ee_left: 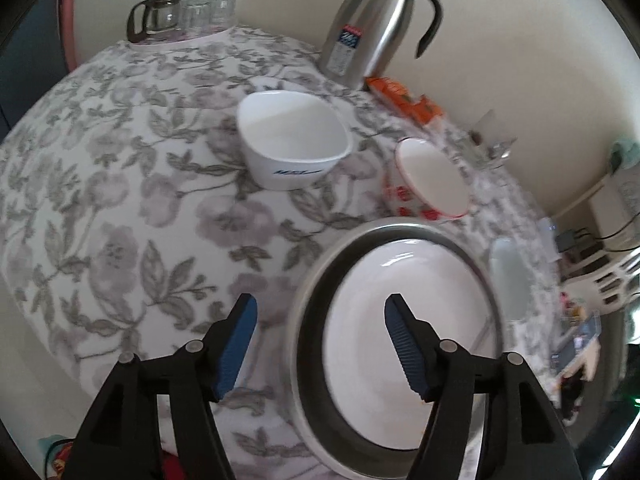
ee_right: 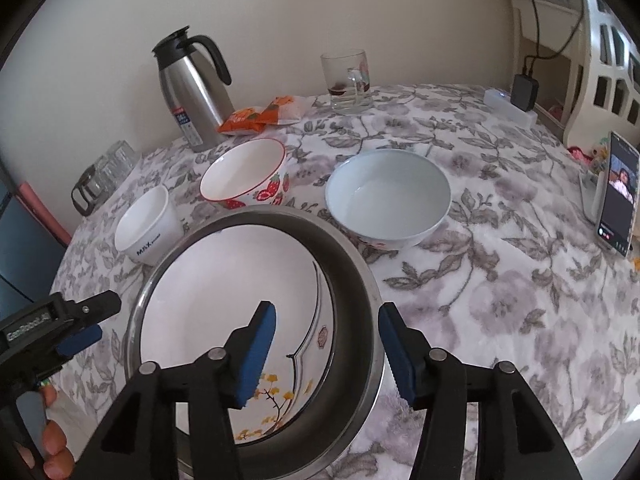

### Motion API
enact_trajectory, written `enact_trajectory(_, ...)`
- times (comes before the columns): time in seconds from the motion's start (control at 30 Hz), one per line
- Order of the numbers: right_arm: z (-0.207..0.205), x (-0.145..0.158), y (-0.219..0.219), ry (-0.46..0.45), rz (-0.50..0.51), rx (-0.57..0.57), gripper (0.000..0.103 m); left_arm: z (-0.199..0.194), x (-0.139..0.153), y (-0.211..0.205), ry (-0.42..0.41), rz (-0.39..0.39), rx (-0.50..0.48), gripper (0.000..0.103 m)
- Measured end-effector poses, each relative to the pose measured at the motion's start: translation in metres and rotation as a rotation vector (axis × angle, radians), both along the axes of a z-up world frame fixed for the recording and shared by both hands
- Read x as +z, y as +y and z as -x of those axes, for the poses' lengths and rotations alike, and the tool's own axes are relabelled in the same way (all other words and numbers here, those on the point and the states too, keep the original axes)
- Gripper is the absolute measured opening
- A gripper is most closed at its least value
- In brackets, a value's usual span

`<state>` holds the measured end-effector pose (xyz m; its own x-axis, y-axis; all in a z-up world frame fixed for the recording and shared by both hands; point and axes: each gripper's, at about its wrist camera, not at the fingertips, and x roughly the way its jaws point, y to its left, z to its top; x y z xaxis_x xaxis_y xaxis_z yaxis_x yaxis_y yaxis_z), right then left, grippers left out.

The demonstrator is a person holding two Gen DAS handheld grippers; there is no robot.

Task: Organize plates and bowls
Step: 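Open both tools and release the plate inside the basin, then move both tools up and over to the red-rimmed strawberry bowl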

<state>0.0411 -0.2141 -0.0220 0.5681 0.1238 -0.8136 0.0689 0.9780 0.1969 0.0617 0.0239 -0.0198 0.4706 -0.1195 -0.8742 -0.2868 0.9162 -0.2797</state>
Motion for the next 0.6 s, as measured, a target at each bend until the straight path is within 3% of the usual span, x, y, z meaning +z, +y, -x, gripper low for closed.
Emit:
enact_trajectory(0.03,0.000,-0.001,0.001,0.000,0.006,0.004,0.065,-0.001,-0.003,0.000,0.019,-0.024,0.001,0.070)
enact_trajectory(0.17,-0.002,-0.005,0.005,0.013,0.035,0.015,0.070,-0.004,-0.015,-0.001,0.072,-0.059,-0.002,0.076)
enact_trajectory(0.37,-0.002,-0.006,0.005,0.006,0.041,0.022,0.080,-0.004,-0.015,0.001,0.058,-0.103,0.013,0.090)
enact_trajectory(0.5,-0.001,-0.005,0.003,-0.008,0.041,0.014,0.087,-0.005,-0.016,0.004,0.045,-0.103,0.024,0.091)
enact_trajectory(0.6,-0.001,-0.004,0.000,-0.017,0.040,0.004,0.103,-0.005,-0.015,0.007,0.026,-0.095,0.036,0.098)
